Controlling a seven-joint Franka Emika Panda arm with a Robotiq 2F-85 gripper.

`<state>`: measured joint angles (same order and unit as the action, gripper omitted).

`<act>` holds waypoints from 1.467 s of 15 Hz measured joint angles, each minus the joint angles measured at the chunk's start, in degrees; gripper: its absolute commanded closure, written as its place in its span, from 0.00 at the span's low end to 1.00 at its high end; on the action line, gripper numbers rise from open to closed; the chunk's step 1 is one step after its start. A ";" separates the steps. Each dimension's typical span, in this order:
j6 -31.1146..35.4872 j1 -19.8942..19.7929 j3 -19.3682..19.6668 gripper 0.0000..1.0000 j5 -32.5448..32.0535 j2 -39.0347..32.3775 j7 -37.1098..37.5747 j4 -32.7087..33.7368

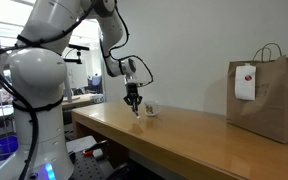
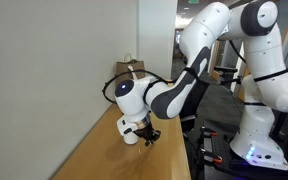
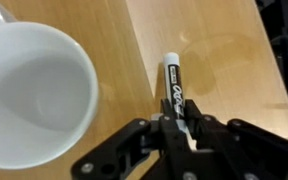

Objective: Move the white mug to the left, remove the black marker from the white mug

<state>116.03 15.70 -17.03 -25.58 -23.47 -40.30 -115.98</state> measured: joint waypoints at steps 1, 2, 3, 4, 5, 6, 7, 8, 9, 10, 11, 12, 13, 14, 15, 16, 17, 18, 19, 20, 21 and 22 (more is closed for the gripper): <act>0.38 -0.07 0.15 0.81 -0.52 -0.77 0.00 0.29; 0.39 -0.09 0.15 0.81 -0.59 -1.18 0.00 0.47; 0.39 -0.09 0.13 0.81 -0.59 -1.24 0.00 0.51; 0.39 -0.09 0.10 0.81 -0.59 -1.23 0.00 0.52; 0.39 -0.09 0.10 0.81 -0.59 -1.22 0.00 0.52; 0.38 -0.09 0.10 0.81 -0.59 -1.22 0.00 0.53; 0.38 -0.09 0.09 0.81 -0.59 -1.22 0.00 0.53; 0.38 -0.10 0.09 0.56 -0.59 -1.22 0.00 0.53; 0.38 -0.10 0.09 0.55 -0.59 -1.22 0.00 0.53; 0.38 -0.10 0.08 0.50 -0.58 -1.24 0.00 0.53; 0.38 -0.11 0.08 0.42 -0.58 -1.26 0.00 0.53; 0.38 -0.13 0.08 0.34 -0.58 -1.26 0.00 0.54; 0.38 -0.14 0.08 0.26 -0.58 -1.26 0.00 0.57; 0.38 -0.16 0.08 0.19 -0.58 -1.26 0.00 0.63; 0.38 -0.19 0.08 0.12 -0.58 -1.24 0.00 0.76; 0.38 -0.21 0.08 0.04 -0.53 -1.21 0.00 0.95; 0.38 -0.24 0.07 0.01 -0.30 -1.05 0.00 1.13; 0.38 -0.35 -0.02 0.00 0.24 -0.66 0.00 1.34; 0.39 -0.66 -0.30 0.00 1.43 0.15 -0.08 1.45; 0.39 -1.16 -0.75 0.00 3.46 1.43 -0.37 1.45; 0.39 -1.77 -1.30 0.00 5.93 3.13 -1.20 1.38; 0.38 -2.39 -1.79 0.00 8.68 5.17 -1.50 1.24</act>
<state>116.41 13.31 -18.82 -16.90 -18.30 -41.80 -114.73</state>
